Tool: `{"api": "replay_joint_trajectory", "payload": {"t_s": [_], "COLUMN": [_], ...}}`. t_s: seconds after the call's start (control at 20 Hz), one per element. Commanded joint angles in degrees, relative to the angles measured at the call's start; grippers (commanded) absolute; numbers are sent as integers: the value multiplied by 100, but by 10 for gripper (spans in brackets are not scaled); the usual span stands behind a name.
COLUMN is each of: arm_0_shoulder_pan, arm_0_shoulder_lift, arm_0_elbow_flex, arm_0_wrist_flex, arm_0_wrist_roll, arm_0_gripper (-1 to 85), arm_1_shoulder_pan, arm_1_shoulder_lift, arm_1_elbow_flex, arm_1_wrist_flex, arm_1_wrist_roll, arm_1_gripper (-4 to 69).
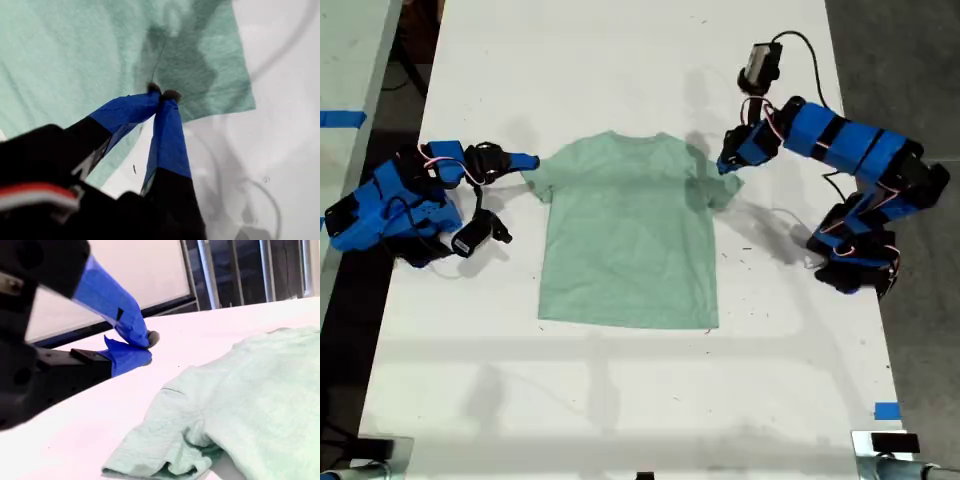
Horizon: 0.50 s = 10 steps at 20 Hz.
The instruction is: Fold t shirt
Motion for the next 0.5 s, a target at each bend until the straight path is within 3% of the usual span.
{"api": "replay_joint_trajectory", "payload": {"t_s": [0.0, 0.05, 0.1, 0.15, 0.3, 0.35, 0.4, 0.45], "arm_0_shoulder_pan": [44, 53, 62, 62, 62, 62, 62, 62], "arm_0_shoulder_lift": [35, 35, 35, 35, 35, 35, 35, 35], "arm_0_elbow_flex": [70, 70, 70, 70, 70, 70, 70, 70], "arm_0_wrist_flex": [-18, -18, -18, -18, -18, -18, -18, -18], "arm_0_wrist_roll": [-141, -141, -141, -141, -132, -132, -132, -132], "arm_0_gripper": [-3, -3, -3, -3, -3, -3, -3, -3], "arm_1_shoulder_pan": [97, 334, 659, 1002, 1292, 1213, 1160, 1125], "arm_1_shoulder_lift": [79, -149, -431, -765, -1758, -2092, -2373, -2487], "arm_1_elbow_flex": [-422, -299, -97, 105, 387, 308, 176, 141], "arm_1_wrist_flex": [97, 141, 88, -44, -589, -668, -642, -633], "arm_1_wrist_roll": [18, -70, -185, -343, -448, -387, -246, -26], "arm_1_gripper": [17, 130, 294, 329, 272, 221, 57, -8]}}
